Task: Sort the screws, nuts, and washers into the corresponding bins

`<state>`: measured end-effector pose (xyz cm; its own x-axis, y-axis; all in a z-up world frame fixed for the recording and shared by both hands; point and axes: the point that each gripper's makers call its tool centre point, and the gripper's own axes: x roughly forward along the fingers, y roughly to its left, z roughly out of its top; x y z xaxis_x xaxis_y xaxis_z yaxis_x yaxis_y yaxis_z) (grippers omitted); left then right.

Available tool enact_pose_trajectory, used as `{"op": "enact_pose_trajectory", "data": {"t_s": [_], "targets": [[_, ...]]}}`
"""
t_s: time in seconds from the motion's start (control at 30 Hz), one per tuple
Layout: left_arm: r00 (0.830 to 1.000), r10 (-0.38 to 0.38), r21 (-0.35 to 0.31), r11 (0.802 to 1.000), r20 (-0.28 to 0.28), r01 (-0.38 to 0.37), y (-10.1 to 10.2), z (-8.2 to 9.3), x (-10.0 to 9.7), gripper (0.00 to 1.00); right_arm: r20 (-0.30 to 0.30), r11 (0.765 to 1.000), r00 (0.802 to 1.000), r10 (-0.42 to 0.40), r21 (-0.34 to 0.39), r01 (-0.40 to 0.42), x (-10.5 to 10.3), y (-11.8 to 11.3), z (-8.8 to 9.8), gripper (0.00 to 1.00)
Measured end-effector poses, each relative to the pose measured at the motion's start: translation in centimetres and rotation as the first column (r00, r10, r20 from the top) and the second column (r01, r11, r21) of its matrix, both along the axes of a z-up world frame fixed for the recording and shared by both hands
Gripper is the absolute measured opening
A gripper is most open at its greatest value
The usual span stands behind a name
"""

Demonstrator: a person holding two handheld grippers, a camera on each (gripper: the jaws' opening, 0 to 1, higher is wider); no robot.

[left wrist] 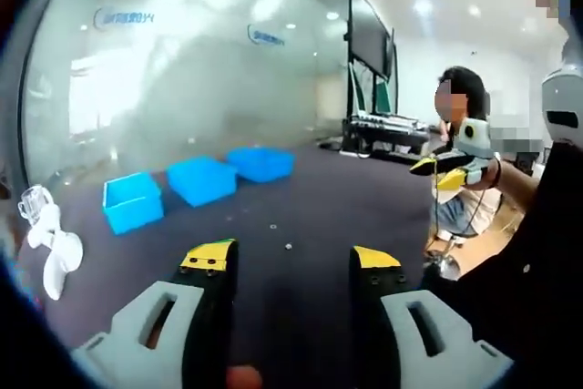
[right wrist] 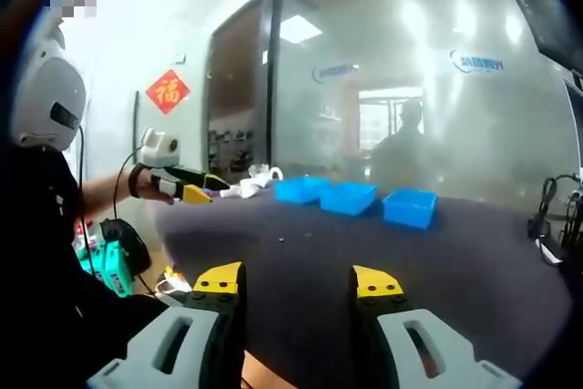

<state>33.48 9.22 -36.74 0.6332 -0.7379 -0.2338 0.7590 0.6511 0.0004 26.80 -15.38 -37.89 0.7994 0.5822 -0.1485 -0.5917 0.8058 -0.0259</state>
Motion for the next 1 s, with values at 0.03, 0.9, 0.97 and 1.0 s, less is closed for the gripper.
{"op": "enact_pose_trajectory", "data": {"t_s": [0.03, 0.9, 0.97, 1.0], "targets": [[1.000, -0.010, 0.002, 1.000, -0.010, 0.010, -0.2, 0.0, 0.2, 0.49, 0.001, 1.000, 1.000, 0.000, 0.001, 0.000, 0.0, 0.0, 0.0, 0.41], [0.970, -0.093, 0.194, 0.971, -0.226, 0.138, -5.0, -2.5, 7.0, 0.42, 0.003, 0.999, 0.999, -0.040, 0.026, 0.039, -0.2, -2.0, -0.3, 0.41], [0.966, -0.098, 0.227, 0.962, -0.240, 0.154, -5.5, -2.9, 6.9, 0.42, 0.003, 0.999, 0.999, -0.040, 0.024, 0.040, -0.2, -2.0, -0.3, 0.41], [0.964, -0.101, 0.238, 0.958, -0.247, 0.161, -5.9, -3.1, 6.7, 0.42, 0.003, 0.999, 0.999, -0.040, 0.026, 0.039, -0.2, -2.0, -0.3, 0.41]]}}
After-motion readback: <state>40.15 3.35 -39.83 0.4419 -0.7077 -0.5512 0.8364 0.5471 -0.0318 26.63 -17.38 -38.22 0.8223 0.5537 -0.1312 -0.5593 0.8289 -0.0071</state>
